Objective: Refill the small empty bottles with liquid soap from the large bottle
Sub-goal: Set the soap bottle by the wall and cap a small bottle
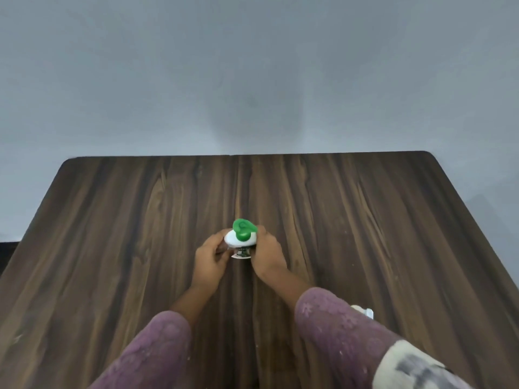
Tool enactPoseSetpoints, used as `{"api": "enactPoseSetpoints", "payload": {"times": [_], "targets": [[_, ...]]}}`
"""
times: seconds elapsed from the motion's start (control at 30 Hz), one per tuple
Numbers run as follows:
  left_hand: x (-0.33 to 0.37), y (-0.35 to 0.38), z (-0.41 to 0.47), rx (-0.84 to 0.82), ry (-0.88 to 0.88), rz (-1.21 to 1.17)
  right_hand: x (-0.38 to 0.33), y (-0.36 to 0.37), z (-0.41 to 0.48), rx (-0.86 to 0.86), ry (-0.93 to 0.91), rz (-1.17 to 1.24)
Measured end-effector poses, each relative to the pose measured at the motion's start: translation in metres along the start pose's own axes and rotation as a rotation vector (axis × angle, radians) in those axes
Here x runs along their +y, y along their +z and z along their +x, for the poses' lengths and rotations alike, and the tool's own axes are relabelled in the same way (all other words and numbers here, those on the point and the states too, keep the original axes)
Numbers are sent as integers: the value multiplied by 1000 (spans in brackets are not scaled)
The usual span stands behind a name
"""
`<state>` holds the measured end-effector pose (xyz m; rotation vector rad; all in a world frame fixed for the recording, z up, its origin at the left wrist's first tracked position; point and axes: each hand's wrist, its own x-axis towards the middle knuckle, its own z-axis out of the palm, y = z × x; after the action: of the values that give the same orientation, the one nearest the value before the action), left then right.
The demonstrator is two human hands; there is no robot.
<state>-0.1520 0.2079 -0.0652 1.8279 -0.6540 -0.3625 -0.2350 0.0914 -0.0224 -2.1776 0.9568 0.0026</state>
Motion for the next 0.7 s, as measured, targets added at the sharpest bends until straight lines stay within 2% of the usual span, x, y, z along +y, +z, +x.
{"api": "enactPoseSetpoints", "payload": {"times": [0.37,0.7], "targets": [[8,62,168,7,51,33,3,-67,162,15,-106,-147],[12,93,272,97,-3,38,-1,-91,257,133,-145,-47]]}}
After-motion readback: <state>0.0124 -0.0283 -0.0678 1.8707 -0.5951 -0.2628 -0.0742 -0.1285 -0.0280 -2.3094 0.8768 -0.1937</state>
